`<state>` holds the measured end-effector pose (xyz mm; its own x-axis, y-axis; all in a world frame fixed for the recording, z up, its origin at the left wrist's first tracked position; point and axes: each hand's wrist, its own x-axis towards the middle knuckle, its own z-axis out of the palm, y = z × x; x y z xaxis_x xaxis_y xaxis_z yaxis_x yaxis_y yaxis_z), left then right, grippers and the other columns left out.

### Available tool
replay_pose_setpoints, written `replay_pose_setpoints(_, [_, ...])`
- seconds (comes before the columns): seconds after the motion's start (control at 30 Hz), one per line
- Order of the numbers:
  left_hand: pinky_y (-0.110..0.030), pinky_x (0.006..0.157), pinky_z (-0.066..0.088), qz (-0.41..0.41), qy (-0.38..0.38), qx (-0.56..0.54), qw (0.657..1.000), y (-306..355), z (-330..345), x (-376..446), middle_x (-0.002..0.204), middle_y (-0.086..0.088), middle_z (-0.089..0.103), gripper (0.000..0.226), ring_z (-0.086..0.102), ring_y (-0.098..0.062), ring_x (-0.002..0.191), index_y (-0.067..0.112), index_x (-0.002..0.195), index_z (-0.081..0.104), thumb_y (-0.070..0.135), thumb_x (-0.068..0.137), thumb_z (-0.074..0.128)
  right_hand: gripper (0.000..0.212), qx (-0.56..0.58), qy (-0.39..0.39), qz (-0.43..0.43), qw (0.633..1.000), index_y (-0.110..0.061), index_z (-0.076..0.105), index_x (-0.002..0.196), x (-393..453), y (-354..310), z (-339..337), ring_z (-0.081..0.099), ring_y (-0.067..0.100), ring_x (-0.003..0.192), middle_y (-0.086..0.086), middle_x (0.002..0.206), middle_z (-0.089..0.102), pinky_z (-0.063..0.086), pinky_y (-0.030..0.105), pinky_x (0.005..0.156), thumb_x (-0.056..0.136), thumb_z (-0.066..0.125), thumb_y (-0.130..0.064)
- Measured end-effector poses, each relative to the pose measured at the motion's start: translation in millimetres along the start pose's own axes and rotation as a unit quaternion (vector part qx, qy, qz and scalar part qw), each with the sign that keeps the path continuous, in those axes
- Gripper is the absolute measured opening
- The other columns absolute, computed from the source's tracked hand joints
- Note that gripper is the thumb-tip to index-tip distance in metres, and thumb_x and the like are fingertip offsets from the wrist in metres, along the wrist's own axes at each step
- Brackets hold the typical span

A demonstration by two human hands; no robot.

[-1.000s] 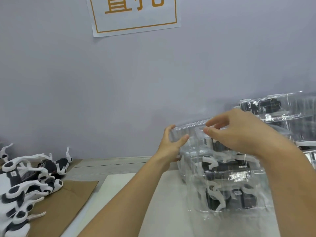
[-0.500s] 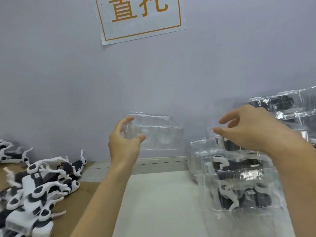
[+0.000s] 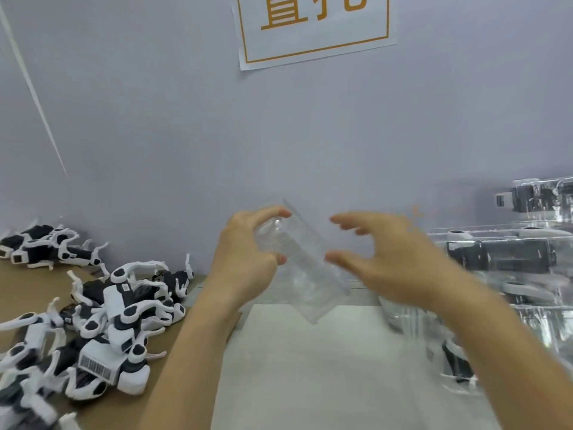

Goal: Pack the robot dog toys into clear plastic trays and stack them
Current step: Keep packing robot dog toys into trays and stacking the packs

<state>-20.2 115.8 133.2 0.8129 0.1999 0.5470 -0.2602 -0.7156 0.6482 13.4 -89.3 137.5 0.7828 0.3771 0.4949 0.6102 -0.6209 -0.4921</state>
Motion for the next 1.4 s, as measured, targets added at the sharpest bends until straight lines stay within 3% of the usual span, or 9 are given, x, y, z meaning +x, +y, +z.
replay_pose_setpoints(0.13, [-0.008, 0.085, 0.045, 0.051, -0.035, -0.034, 0.997, 10.6, 8.6, -2.8, 0.131, 0.014, 0.050, 0.077, 0.046, 0.002, 0.125, 0.043, 0.134, 0.055, -0.002, 0.076, 0.077, 0.030, 0.098, 0.004, -0.021, 0.995, -0.026, 0.064, 0.114, 1.5, -10.1, 51.8, 0.064, 0.003, 0.096, -0.015, 0.100, 0.069, 0.051, 0.026, 0.088, 0.087, 0.074, -0.034])
replay_pose_setpoints(0.27, [-0.012, 0.078, 0.054, -0.005, 0.019, -0.186, 0.982, 10.7, 17.3, -4.1, 0.126, 0.011, 0.049, 0.080, 0.062, -0.004, 0.107, 0.041, 0.134, 0.046, 0.006, 0.074, 0.085, 0.010, 0.235, 0.068, 0.043, 0.969, -0.025, 0.067, 0.082, 7.6, -0.6, 58.2, 0.069, 0.008, 0.075, -0.010, 0.077, 0.072, 0.055, 0.031, 0.072, 0.086, 0.075, -0.019])
replay_pose_setpoints(0.4, [-0.012, 0.066, 0.047, -0.061, 0.084, -0.141, 0.985, 4.8, 25.2, -2.8, 0.103, 0.016, 0.063, 0.037, 0.062, 0.000, 0.092, 0.034, 0.112, 0.062, 0.035, 0.081, 0.081, 0.004, 0.375, 0.126, 0.116, 0.911, -0.022, 0.072, 0.089, 9.1, 5.4, 53.9, 0.073, 0.013, 0.077, -0.006, 0.082, 0.075, 0.059, 0.034, 0.069, 0.092, 0.070, -0.024])
replay_pose_setpoints(0.47, [-0.016, 0.065, 0.045, -0.074, 0.023, -0.163, 0.984, 3.6, 28.4, -1.8, 0.085, 0.011, 0.072, 0.009, 0.066, -0.003, 0.077, 0.027, 0.091, 0.072, 0.036, 0.089, 0.074, 0.006, 0.427, 0.140, 0.129, 0.884, -0.021, 0.072, 0.091, 8.7, 3.5, 55.0, 0.073, 0.012, 0.075, -0.004, 0.083, 0.076, 0.058, 0.026, 0.062, 0.094, 0.067, -0.023])
replay_pose_setpoints(0.57, [-0.024, 0.063, 0.047, -0.057, -0.034, -0.175, 0.982, 1.3, 29.9, -3.1, 0.074, 0.000, 0.074, 0.022, 0.068, -0.011, 0.064, 0.020, 0.077, 0.074, 0.024, 0.097, 0.065, 0.008, 0.451, 0.129, 0.145, 0.871, -0.021, 0.072, 0.091, 8.8, 2.9, 56.1, 0.072, 0.011, 0.073, -0.004, 0.083, 0.076, 0.057, 0.023, 0.059, 0.095, 0.065, -0.023])
replay_pose_setpoints(0.67, [-0.017, 0.055, 0.047, -0.051, -0.029, -0.187, 0.981, 1.1, 26.0, -3.7, 0.067, 0.000, 0.074, 0.021, 0.066, -0.010, 0.057, 0.018, 0.073, 0.076, 0.017, 0.093, 0.070, 0.010, 0.464, 0.077, 0.167, 0.867, -0.013, 0.073, 0.096, 9.2, 8.1, 49.9, 0.071, 0.010, 0.070, 0.001, 0.084, 0.077, 0.053, 0.021, 0.056, 0.094, 0.067, -0.021])
replay_pose_setpoints(1.07, [-0.018, 0.050, 0.043, -0.154, -0.040, -0.332, 0.930, -2.5, 18.8, 1.3, 0.069, -0.011, 0.072, 0.032, 0.059, -0.014, 0.053, 0.014, 0.061, 0.077, 0.014, 0.092, 0.066, 0.013, 0.471, 0.059, 0.184, 0.861, -0.005, 0.071, 0.091, 11.6, 3.2, 36.3, 0.064, 0.008, 0.056, -0.002, 0.071, 0.074, 0.055, 0.024, 0.055, 0.095, 0.066, -0.017])
replay_pose_setpoints(1.2, [-0.022, 0.054, 0.043, -0.160, 0.023, -0.346, 0.924, -5.9, 14.2, 2.7, 0.060, -0.004, 0.069, 0.041, 0.057, -0.011, 0.051, 0.011, 0.058, 0.074, 0.006, 0.096, 0.060, 0.014, 0.489, 0.050, 0.206, 0.846, -0.002, 0.070, 0.092, 10.6, 7.9, 29.5, 0.064, 0.014, 0.058, 0.003, 0.075, 0.073, 0.053, 0.023, 0.052, 0.096, 0.064, -0.014])
replay_pose_setpoints(1.4, [-0.023, 0.047, 0.043, -0.191, 0.262, -0.336, 0.885, -22.8, -7.8, 8.2, 0.065, 0.005, 0.071, 0.030, 0.055, -0.004, 0.042, 0.012, 0.079, 0.065, 0.011, 0.104, 0.049, 0.012, 0.501, 0.094, 0.208, 0.835, -0.009, 0.070, 0.089, 11.2, 11.6, 24.5, 0.062, 0.010, 0.057, -0.007, 0.062, 0.068, 0.051, 0.021, 0.051, 0.096, 0.063, -0.016])
